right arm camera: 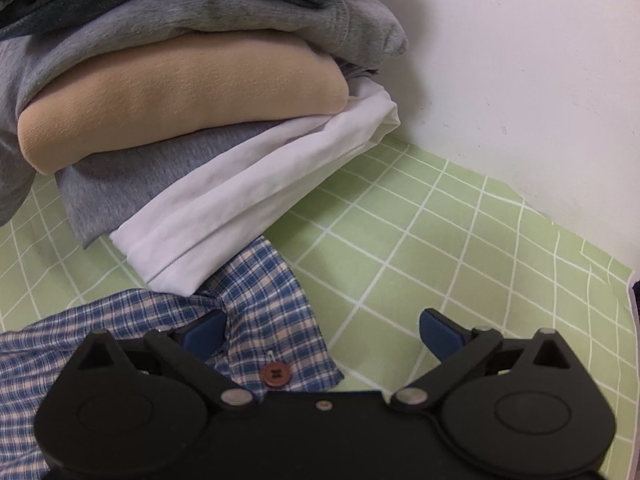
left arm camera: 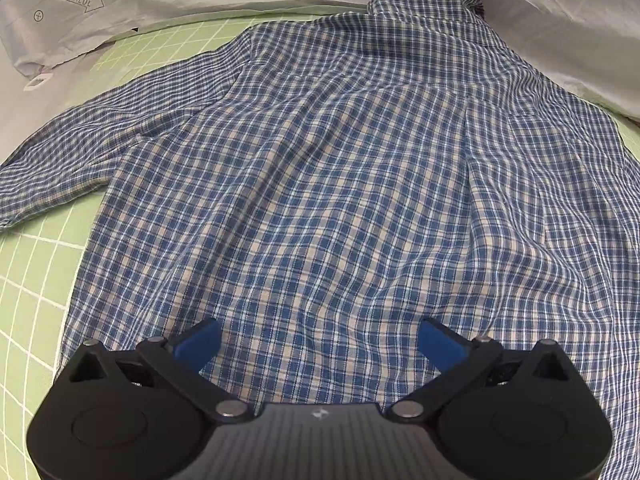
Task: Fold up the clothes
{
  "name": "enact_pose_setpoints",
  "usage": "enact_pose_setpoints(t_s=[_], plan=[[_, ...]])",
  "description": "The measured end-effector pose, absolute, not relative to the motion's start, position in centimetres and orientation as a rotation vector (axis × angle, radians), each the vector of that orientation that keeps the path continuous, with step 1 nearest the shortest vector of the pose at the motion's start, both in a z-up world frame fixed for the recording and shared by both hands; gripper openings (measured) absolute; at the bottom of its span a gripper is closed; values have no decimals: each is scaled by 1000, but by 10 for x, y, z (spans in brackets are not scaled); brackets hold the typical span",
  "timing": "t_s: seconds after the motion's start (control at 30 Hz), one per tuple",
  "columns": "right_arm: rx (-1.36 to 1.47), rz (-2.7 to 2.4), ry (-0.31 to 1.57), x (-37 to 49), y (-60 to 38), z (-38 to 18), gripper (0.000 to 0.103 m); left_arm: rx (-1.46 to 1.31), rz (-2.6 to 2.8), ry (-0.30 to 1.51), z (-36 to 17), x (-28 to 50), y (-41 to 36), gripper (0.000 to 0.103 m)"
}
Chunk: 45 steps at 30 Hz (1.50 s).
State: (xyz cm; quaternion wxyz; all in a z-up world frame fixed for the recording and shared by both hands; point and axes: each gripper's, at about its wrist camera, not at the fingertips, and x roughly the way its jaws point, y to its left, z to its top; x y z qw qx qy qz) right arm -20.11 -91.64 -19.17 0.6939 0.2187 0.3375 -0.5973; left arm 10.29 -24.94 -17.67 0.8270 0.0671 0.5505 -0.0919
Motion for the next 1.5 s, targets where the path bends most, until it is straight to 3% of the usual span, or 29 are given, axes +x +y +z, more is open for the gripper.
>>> enact_pose_setpoints(t_s=[0.3, 0.57, 1.1, 1.5], plan=[[559, -1319, 758, -206, -919, -188, 102, 143, -192, 1184, -176, 109, -247, 103], [623, -1197, 623, -217, -848, -142, 102, 43, -254, 1185, -163, 100, -232, 103], [366, -580, 896, -132, -544, -138, 102, -100, -59, 1030, -107, 47, -66, 103], [406, -508, 959, -94, -457, -140, 103, -172, 61, 994, -109, 93, 56, 103]])
